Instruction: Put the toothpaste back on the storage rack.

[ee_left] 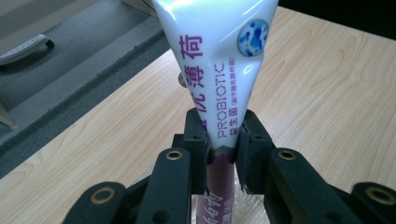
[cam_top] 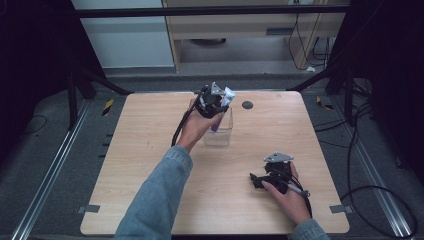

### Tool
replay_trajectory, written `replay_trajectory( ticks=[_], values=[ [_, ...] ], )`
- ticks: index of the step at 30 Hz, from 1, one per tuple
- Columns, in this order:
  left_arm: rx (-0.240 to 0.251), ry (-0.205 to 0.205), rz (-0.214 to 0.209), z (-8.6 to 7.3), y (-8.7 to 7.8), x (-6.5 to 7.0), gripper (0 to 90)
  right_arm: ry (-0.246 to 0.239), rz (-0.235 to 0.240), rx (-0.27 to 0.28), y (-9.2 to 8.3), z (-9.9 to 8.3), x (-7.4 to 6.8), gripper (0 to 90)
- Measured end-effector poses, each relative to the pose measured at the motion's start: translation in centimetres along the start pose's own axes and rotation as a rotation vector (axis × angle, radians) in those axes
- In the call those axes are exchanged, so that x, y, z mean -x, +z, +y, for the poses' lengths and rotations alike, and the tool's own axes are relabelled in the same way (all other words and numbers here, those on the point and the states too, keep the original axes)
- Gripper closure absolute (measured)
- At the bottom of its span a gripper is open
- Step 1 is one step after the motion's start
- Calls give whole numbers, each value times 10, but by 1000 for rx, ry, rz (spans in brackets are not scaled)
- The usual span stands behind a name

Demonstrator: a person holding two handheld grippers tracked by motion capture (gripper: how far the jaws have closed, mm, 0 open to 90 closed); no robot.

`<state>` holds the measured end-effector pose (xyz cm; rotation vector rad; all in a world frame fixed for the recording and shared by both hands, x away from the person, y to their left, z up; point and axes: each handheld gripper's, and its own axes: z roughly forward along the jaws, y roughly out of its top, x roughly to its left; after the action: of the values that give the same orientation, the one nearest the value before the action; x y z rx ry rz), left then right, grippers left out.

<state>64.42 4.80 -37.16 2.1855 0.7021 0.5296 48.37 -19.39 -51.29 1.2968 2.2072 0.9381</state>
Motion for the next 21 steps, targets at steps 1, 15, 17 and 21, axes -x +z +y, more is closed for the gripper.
replay_trajectory(
  ticks=[1, 15, 17, 21],
  values=[
    [-6, 4, 1, 0, 0, 0, 762, 0, 0, 0, 0, 0, 0, 5],
    [-40, 26, -41, -1, 4, 5, 761, 0, 0, 0, 0, 0, 0, 5],
    [-51, 34, -46, -1, 5, 6, 760, 0, 0, 0, 0, 0, 0, 5],
    [-71, 39, -45, -3, 8, 7, 760, 0, 0, 0, 0, 0, 0, 5]
  ],
)
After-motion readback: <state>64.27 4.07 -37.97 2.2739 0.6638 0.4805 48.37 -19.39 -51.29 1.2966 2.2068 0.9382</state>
